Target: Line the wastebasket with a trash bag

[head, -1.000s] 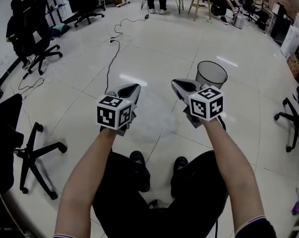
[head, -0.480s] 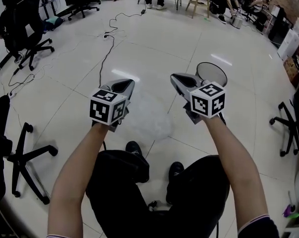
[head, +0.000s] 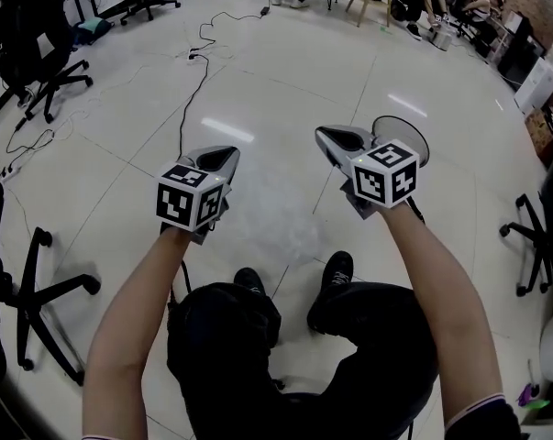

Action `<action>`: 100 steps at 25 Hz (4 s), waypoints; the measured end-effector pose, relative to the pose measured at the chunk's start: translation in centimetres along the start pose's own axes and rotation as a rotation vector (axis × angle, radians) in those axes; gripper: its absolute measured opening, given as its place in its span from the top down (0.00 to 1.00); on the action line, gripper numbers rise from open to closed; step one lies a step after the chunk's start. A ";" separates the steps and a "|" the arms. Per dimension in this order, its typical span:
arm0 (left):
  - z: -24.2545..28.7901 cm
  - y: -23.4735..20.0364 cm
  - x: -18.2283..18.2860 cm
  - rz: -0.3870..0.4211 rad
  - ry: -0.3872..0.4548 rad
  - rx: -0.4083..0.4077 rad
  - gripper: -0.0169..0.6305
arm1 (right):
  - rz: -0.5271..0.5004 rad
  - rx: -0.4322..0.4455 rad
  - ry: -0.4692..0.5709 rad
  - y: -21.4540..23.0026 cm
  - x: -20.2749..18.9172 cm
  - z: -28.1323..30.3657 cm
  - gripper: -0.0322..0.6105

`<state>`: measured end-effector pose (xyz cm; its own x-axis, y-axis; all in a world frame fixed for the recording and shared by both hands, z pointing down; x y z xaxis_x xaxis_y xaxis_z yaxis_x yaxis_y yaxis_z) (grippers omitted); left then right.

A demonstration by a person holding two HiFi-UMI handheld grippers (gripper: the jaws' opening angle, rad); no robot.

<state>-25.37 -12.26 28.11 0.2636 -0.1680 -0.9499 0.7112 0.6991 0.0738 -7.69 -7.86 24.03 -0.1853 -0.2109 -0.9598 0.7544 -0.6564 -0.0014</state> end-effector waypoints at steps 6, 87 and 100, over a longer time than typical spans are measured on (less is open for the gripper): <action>2.2 -3.6 -3.3 -0.038 -0.060 0.041 0.96 | 0.009 0.023 -0.057 4.0 -2.0 3.8 0.95; 10.5 -10.5 -28.4 -0.313 -0.466 0.253 0.95 | -0.068 0.575 -0.513 13.0 -22.7 26.7 0.95; 9.1 -6.7 -11.9 -0.024 -0.259 0.091 0.95 | -0.099 0.404 -0.344 14.7 -12.2 11.6 0.95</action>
<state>-27.36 -21.23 41.70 0.3961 -0.3642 -0.8429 0.7718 0.6293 0.0908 -1.65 -23.31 39.02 -0.4898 -0.3146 -0.8131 0.4328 -0.8973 0.0864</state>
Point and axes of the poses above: the fingertips, and each gripper's own axes: z forward along the fingers, y to its right, x out of its top, the point moved 3 cm from there along -z, backward along the fingers, and after that the axes turned 14 degrees about x, right-handed, at the moved point
